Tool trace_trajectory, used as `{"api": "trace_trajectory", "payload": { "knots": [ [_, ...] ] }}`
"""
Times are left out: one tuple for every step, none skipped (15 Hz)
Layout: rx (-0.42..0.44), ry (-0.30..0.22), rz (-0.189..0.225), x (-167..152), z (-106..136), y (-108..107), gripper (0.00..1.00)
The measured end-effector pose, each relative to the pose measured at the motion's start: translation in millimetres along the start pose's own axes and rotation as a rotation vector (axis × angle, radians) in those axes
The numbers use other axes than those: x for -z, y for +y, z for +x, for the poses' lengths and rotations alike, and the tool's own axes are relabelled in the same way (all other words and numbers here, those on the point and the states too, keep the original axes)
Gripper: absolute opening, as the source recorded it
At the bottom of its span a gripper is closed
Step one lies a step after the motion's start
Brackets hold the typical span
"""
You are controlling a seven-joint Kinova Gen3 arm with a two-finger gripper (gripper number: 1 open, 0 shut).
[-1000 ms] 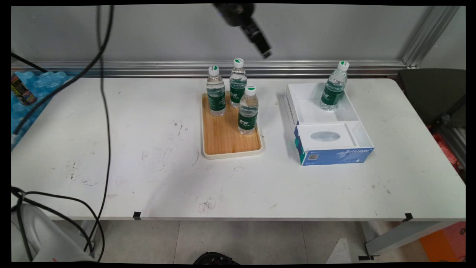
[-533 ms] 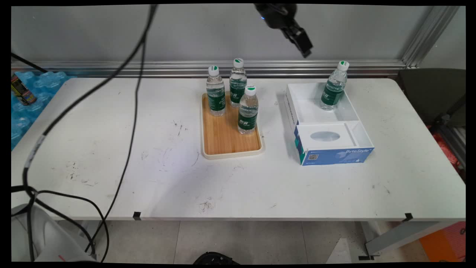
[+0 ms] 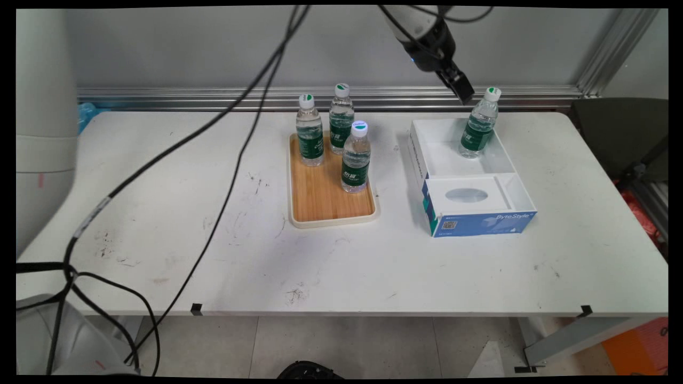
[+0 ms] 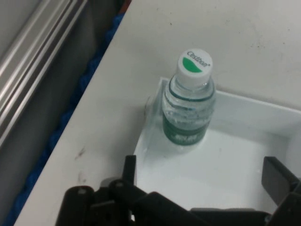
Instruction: Pick up the green bottle from the white box
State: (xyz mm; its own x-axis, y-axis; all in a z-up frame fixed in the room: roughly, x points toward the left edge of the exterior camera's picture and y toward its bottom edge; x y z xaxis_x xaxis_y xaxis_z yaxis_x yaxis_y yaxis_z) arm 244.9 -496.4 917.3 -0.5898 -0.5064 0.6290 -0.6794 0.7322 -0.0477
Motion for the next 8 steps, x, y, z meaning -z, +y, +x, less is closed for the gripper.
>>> {"api": "trace_trajectory", "payload": {
  "knots": [
    [-0.007, 0.005, -0.008, -15, 1, -2, 1.00],
    [-0.013, 0.010, -0.015, -27, 1, -3, 1.00],
    [-0.021, 0.016, -0.024, -41, 2, -4, 1.00],
    [-0.029, 0.022, -0.033, -54, 3, -4, 1.00],
    [-0.035, 0.026, -0.039, -65, 4, -5, 1.00],
    [-0.039, 0.029, -0.042, -72, 4, -5, 1.00],
    [-0.045, 0.034, -0.047, -83, 5, -6, 1.00],
    [-0.051, 0.037, -0.052, -94, 6, -7, 1.00]
  ]
}}
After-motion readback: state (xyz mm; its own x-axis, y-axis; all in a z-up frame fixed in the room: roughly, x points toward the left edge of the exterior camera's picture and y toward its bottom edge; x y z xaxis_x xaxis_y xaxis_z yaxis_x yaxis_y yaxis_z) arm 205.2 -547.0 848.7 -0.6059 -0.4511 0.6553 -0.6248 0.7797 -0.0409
